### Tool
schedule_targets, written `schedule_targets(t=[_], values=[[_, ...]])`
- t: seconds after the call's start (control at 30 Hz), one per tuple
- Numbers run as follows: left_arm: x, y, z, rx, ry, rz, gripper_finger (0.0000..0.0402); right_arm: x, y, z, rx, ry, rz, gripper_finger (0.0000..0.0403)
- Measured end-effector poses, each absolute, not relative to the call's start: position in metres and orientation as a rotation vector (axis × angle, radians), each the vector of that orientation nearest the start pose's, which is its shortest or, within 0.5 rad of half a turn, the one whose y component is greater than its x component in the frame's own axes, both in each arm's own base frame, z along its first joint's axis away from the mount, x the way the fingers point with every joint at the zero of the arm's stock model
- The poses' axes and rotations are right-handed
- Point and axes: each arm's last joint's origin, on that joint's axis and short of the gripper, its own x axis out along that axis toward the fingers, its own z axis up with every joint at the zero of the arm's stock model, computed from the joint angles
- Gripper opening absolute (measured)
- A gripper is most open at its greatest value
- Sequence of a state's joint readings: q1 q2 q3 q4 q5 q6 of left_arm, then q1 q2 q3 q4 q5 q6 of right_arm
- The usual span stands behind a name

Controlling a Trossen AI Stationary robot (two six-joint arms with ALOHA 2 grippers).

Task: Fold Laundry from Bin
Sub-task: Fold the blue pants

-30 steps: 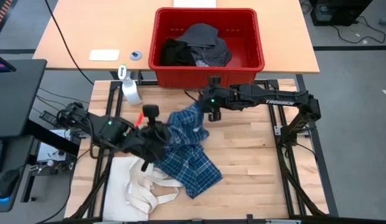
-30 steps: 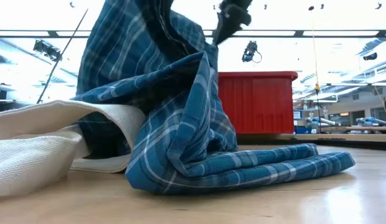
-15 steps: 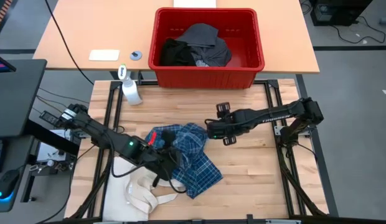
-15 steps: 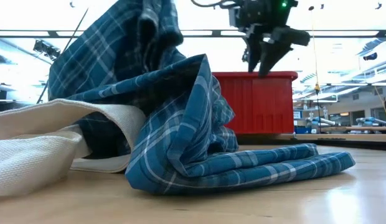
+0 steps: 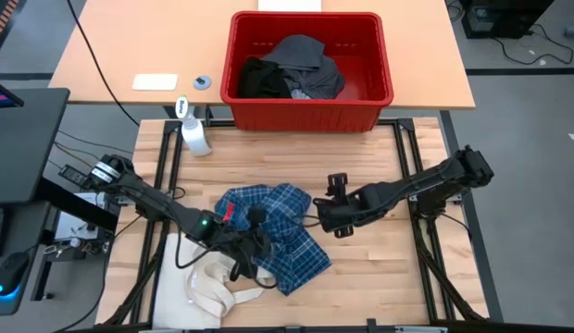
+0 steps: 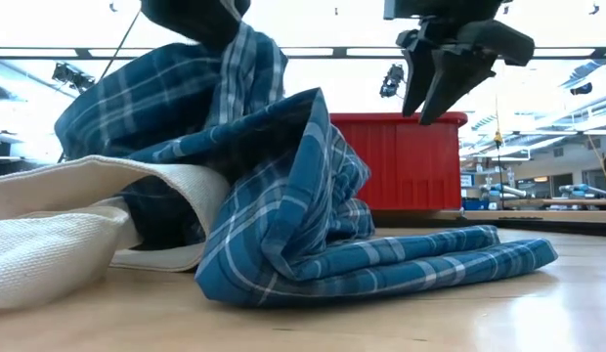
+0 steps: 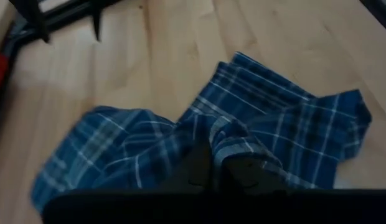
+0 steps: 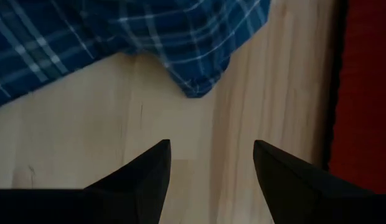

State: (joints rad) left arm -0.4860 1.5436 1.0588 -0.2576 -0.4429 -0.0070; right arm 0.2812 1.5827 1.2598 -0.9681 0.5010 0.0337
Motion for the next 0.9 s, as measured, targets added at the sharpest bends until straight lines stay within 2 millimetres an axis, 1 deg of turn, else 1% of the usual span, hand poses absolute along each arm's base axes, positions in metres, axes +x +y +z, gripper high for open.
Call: schedule_targets(t=[0.07,0.17,0.27,0.33,0.4,0.5,0.6,0.7,0.77,0.9], values=[[0.294,-0.143,0.240,0.332,0.668,-0.071,0.0070,0.291,0.072,0.260,-0.449,1.171,-0.216,0.0235],[0.291,-0.146,0.237,0.359,0.686,-0.111,0.0138,0.294,0.074,0.262,-0.414,1.130,-0.212,0.0235],[0.287,-0.152,0.237,0.408,0.692,-0.199,0.0202,0.300,0.081,0.263,-0.335,1.069,-0.149,0.0235],[0.282,-0.158,0.240,0.420,0.706,-0.244,0.0233,0.306,0.088,0.263,-0.297,1.026,-0.098,0.0235],[0.278,-0.164,0.248,0.429,0.722,-0.270,0.0254,0.310,0.095,0.257,-0.292,1.003,-0.074,0.0235],[0.268,-0.171,0.259,0.444,0.811,-0.285,0.0269,0.312,0.103,0.247,-0.275,0.945,-0.036,0.0235],[0.260,-0.172,0.268,0.433,0.904,-0.260,0.0271,0.313,0.111,0.232,-0.216,0.867,0.011,0.0235],[0.251,-0.167,0.264,0.426,1.013,-0.216,0.0272,0.312,0.119,0.212,-0.162,0.817,0.038,0.0235],[0.246,-0.163,0.260,0.424,1.083,-0.182,0.0272,0.310,0.123,0.192,-0.139,0.819,0.045,0.0235],[0.242,-0.157,0.258,0.428,1.145,-0.123,0.0272,0.312,0.132,0.156,-0.111,0.818,0.067,0.0235]])
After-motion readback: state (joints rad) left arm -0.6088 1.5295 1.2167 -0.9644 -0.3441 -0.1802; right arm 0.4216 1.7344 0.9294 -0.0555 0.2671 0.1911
